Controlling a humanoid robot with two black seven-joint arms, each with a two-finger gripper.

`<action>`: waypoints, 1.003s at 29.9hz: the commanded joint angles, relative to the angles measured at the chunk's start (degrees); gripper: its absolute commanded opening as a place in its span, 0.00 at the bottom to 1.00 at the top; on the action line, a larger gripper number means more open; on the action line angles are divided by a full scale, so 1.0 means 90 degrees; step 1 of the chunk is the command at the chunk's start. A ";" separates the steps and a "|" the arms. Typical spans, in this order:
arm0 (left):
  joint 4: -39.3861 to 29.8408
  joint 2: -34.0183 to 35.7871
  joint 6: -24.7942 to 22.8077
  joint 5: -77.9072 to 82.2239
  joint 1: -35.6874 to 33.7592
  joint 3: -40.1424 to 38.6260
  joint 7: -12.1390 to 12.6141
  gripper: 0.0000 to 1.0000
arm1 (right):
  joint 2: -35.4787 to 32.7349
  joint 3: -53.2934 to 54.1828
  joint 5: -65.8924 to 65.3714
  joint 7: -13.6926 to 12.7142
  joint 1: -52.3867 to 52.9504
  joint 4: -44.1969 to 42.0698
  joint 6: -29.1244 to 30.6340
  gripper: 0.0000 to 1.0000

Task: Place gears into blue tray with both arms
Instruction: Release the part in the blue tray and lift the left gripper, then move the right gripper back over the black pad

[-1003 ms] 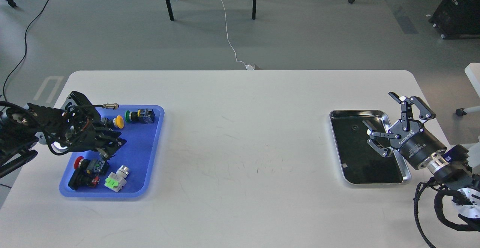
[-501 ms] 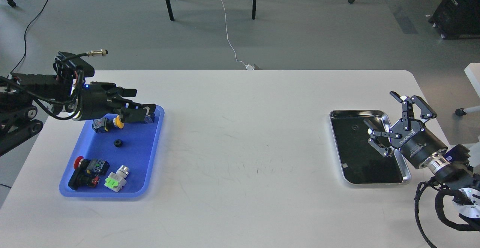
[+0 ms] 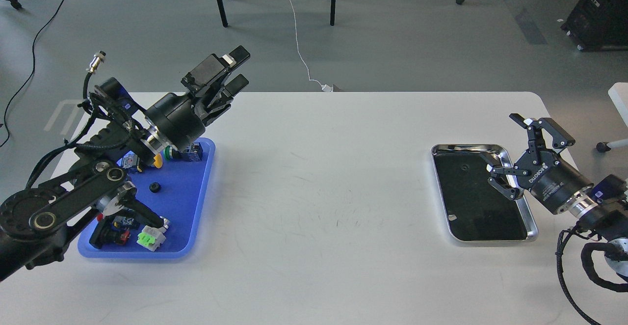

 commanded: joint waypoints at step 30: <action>-0.0029 -0.1687 0.0095 -0.0443 0.2036 -0.2003 0.0396 0.98 | 0.1799 -0.6001 -0.8597 0.0000 0.5288 -0.2489 -0.0689 0.96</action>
